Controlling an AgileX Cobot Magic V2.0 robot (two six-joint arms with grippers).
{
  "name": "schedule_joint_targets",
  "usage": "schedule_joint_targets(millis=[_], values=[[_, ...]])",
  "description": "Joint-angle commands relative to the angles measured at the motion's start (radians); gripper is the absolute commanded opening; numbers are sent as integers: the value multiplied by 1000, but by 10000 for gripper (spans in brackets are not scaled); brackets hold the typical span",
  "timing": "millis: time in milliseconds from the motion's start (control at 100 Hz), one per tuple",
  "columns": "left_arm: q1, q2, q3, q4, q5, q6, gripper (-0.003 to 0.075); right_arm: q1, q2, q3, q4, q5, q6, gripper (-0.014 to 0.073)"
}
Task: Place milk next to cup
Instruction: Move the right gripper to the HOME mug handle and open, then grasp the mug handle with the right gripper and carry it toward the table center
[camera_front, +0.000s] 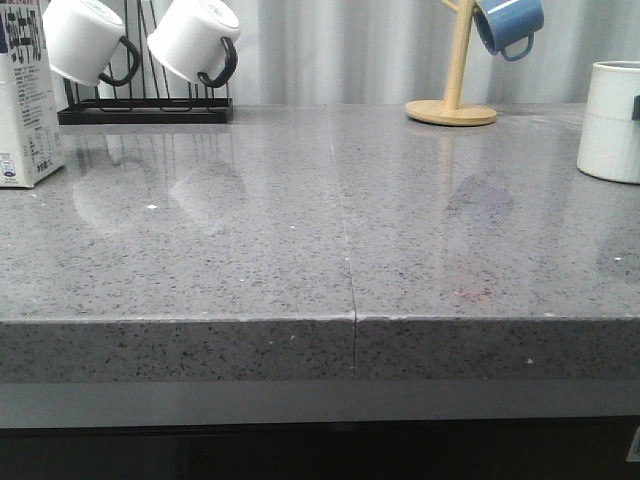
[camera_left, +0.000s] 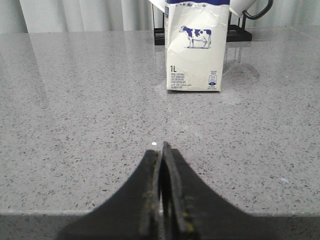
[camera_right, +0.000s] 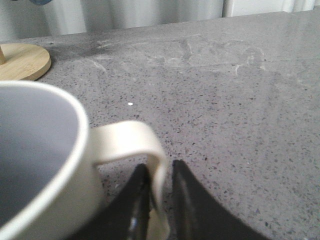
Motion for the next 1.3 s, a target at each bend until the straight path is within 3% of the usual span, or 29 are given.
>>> schedule_joint_targets(millis=[0, 110, 300, 430, 670, 1000, 1290], values=[[-4, -33, 42, -1, -79, -7, -21, -7, -35, -29, -7, -53, -6, -2], [-4, -33, 42, -1, -79, -7, -21, -7, -35, -29, -7, -39, -6, -71], [-4, -33, 42, -1, -79, -7, -21, -6, -38, -29, -12, -35, -6, -67], [-4, -33, 42, -1, -79, -7, -21, 22, -82, -29, -87, -10, -6, -67], [-4, -33, 42, -1, -79, -7, -21, 183, -199, -29, -119, 0, 2, -67], [-4, -33, 42, -1, -79, -7, -21, 452, -170, -35, -105, -39, 4, -67], [-4, -33, 42, -1, -79, -7, -21, 525, -54, -128, -105, -51, 70, -67]])
